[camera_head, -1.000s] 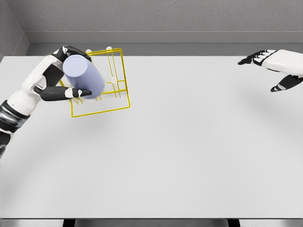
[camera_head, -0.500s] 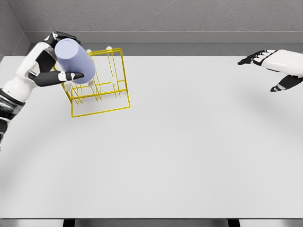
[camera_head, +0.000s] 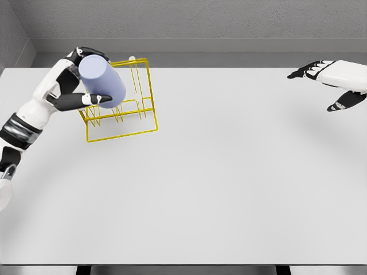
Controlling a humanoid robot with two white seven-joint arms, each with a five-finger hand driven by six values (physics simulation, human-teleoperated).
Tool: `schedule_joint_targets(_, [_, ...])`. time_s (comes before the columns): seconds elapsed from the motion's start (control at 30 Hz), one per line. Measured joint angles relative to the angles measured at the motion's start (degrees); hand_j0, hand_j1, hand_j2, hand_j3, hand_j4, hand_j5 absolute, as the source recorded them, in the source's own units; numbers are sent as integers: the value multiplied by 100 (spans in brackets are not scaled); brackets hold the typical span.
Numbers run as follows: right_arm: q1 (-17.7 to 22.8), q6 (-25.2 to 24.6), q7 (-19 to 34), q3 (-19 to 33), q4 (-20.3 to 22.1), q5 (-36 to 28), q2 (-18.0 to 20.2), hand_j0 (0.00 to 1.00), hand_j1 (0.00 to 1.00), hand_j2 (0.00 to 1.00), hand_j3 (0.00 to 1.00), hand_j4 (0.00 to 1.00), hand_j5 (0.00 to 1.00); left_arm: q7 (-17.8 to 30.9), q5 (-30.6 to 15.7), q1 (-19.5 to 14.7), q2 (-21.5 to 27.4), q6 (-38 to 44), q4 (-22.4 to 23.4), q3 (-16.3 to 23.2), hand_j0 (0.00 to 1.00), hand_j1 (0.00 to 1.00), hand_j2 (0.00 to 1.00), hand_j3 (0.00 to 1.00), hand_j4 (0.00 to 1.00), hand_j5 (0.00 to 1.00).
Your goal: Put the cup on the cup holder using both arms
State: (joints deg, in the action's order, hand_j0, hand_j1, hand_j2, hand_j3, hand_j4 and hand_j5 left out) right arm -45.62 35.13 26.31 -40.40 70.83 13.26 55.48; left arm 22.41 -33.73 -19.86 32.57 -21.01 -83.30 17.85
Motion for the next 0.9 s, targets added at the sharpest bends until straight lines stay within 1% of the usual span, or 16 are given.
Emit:
schedule_joint_targets(0.03, [0,0,0,0,0,0,0,100,100,100,100,100,100,-1,0,0,1,3,2,-2,41,41,41,41,41,41])
schedule_joint_targets(0.07, [0,0,0,0,0,0,0,100,100,100,100,100,100,-1,1,0,-1,4,2,-4,58,58,58,58,58,58])
schedule_joint_targets(0.1, [0,0,0,0,0,0,0,100,100,100,100,100,100,1,3,0,-3,4,2,-5,79,79,79,79,79,79])
schedule_joint_targets(0.13, [0,0,0,0,0,0,0,100,100,100,100,100,100,3,3,0,-4,3,1,-6,98,98,98,98,98,98])
schedule_joint_targets(0.17, [0,0,0,0,0,0,0,100,100,100,100,100,100,5,3,0,-6,1,-2,-7,100,100,100,100,100,100])
schedule_joint_targets(0.57, [0,0,0,0,0,0,2,100,100,100,100,100,100,29,0,26,-15,-3,-39,-8,100,100,100,100,100,100])
schedule_joint_targets(0.6, [0,0,0,0,0,0,1,100,100,100,100,100,100,94,-6,26,-13,-16,-53,-9,100,100,100,100,100,100])
schedule_joint_targets(0.7, [0,0,0,0,1,0,0,100,100,100,100,100,100,688,-11,96,44,-118,-228,-14,100,100,100,100,100,100])
schedule_joint_targets(0.77, [0,0,0,-3,4,0,0,100,100,100,100,100,100,966,-6,185,282,-311,-476,-18,100,100,100,100,100,100])
schedule_joint_targets(0.87, [0,0,0,-14,8,3,-19,100,100,100,100,100,100,1153,16,545,946,-701,-833,8,100,100,100,100,100,100])
schedule_joint_targets(0.9, [9,0,0,-17,12,5,-28,100,100,100,100,100,100,1183,103,554,1113,-775,-897,13,100,100,100,100,100,100])
